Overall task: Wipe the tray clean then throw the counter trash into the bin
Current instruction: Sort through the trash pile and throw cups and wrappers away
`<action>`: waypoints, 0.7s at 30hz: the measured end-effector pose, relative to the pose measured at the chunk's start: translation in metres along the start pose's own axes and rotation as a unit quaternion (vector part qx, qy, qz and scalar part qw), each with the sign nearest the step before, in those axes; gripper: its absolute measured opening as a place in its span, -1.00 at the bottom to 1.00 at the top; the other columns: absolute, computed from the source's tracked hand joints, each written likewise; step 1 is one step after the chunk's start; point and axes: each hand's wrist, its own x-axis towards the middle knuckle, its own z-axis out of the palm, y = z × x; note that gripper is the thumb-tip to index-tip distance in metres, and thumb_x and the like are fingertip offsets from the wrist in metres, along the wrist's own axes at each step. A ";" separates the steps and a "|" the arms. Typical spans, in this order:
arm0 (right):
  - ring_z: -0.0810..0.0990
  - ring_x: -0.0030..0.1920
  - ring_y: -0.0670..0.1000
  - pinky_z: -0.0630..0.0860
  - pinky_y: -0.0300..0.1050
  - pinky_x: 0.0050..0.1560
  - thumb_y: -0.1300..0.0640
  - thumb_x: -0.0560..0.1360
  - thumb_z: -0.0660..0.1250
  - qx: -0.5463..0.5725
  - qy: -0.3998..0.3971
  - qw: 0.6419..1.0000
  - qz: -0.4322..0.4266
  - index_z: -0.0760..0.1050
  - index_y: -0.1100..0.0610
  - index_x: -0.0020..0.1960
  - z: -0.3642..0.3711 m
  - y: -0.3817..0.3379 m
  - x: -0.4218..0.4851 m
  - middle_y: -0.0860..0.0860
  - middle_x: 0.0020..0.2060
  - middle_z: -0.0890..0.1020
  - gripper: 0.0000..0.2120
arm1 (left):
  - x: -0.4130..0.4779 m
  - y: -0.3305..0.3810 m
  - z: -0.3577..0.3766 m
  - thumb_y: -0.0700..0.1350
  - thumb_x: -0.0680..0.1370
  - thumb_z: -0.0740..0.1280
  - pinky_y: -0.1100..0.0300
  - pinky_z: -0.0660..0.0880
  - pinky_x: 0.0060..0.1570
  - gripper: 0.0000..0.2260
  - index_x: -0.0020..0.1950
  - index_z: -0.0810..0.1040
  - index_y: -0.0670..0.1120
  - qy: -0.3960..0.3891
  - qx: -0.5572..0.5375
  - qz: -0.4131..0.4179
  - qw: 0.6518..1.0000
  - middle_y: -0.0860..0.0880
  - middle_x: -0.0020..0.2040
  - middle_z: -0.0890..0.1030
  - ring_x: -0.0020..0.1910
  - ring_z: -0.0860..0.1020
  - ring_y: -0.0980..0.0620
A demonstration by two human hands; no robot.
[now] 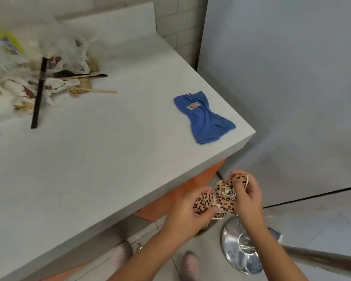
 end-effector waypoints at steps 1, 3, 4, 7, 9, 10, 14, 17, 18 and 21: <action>0.61 -0.21 0.08 0.57 0.13 -0.15 0.22 0.54 0.23 -0.015 0.002 1.000 0.020 0.54 -0.08 -0.07 -0.007 0.017 0.003 0.03 -0.23 0.63 -0.78 | 0.007 -0.017 0.017 0.04 0.43 0.45 0.63 0.25 0.08 -0.61 0.24 0.51 0.09 -0.002 0.004 -0.026 1.000 0.26 0.16 0.53 0.16 0.46 0.36; 0.61 -0.23 0.06 0.59 0.11 -0.17 0.21 0.56 0.24 -0.068 0.001 0.996 0.056 0.51 -0.13 -0.06 -0.016 0.052 0.008 0.00 -0.25 0.63 -0.76 | 0.020 -0.054 0.047 0.03 0.44 0.44 0.64 0.24 0.06 -0.61 0.25 0.50 0.06 -0.002 0.006 -0.091 0.996 0.23 0.16 0.52 0.17 0.45 0.31; 0.61 -0.24 0.07 0.60 0.10 -0.18 0.18 0.56 0.24 -0.098 -0.004 0.993 0.071 0.49 -0.16 -0.03 -0.019 0.070 0.010 0.00 -0.26 0.63 -0.78 | 0.028 -0.074 0.061 0.03 0.44 0.44 0.60 0.26 0.06 -0.60 0.25 0.49 0.06 -0.003 0.015 -0.121 0.993 0.20 0.16 0.52 0.18 0.45 0.27; 0.63 -0.25 0.11 0.62 0.13 -0.19 0.12 0.56 0.25 -0.163 -0.025 0.981 0.105 0.48 -0.13 0.07 -0.025 0.121 0.021 -0.01 -0.27 0.63 -0.83 | 0.056 -0.127 0.096 0.04 0.45 0.43 0.46 0.32 0.11 -0.57 0.29 0.46 0.04 -0.010 0.060 -0.185 0.981 0.09 0.23 0.53 0.22 0.47 0.15; 0.63 -0.26 0.10 0.61 0.14 -0.20 0.07 0.56 0.24 -0.215 -0.033 0.969 0.117 0.47 -0.06 0.16 -0.024 0.150 0.030 0.02 -0.28 0.63 -0.82 | 0.076 -0.157 0.113 0.06 0.43 0.44 0.36 0.33 0.21 -0.42 0.40 0.35 -0.01 -0.045 0.089 -0.221 0.970 0.03 0.35 0.45 0.30 0.43 0.10; 0.62 -0.27 0.10 0.61 0.13 -0.21 0.04 0.56 0.23 -0.242 -0.040 0.962 0.118 0.45 -0.05 0.21 -0.022 0.162 0.034 0.04 -0.28 0.63 -0.77 | 0.084 -0.170 0.119 0.08 0.42 0.44 0.29 0.32 0.27 -0.32 0.46 0.26 -0.03 -0.069 0.105 -0.237 0.963 0.00 0.42 0.37 0.36 0.38 0.06; 0.58 0.11 0.06 0.50 0.02 0.15 -0.10 0.55 0.22 -0.321 -0.136 0.928 0.131 0.25 -0.01 0.46 -0.008 0.197 0.052 0.05 0.19 0.55 -0.49 | 0.099 -0.198 0.127 0.12 0.44 0.40 0.11 0.36 0.32 -0.26 0.51 0.13 -0.03 -0.121 0.183 -0.292 0.931 -0.10 0.48 0.18 0.37 0.37 -0.07; 0.41 0.34 0.12 0.38 -0.01 0.25 -0.14 0.54 0.24 -0.389 -0.205 0.884 0.160 0.03 0.08 0.54 0.004 0.203 0.060 0.09 0.46 0.24 -0.30 | 0.094 -0.189 0.111 0.05 0.47 0.37 0.16 0.39 0.25 -0.46 0.42 0.33 -0.02 -0.104 0.179 -0.267 0.941 -0.08 0.41 0.28 0.30 0.42 -0.04; 0.41 0.34 0.13 0.38 0.00 0.25 -0.12 0.55 0.23 -0.401 -0.209 0.877 0.162 0.00 0.09 0.54 0.008 0.200 0.061 0.10 0.47 0.21 -0.30 | 0.089 -0.181 0.101 0.03 0.48 0.37 0.20 0.39 0.24 -0.51 0.39 0.38 -0.02 -0.088 0.162 -0.254 0.949 -0.07 0.39 0.33 0.29 0.42 -0.02; 0.44 0.30 0.13 0.42 -0.04 0.18 -0.03 0.55 0.26 -0.406 -0.198 0.882 0.133 0.10 0.08 0.51 0.016 0.172 0.059 0.11 0.43 0.28 -0.38 | 0.069 -0.142 0.065 -0.03 0.49 0.38 0.23 0.41 0.19 -0.68 0.22 0.54 -0.06 -0.041 0.098 -0.207 0.972 -0.03 0.23 0.51 0.24 0.48 0.04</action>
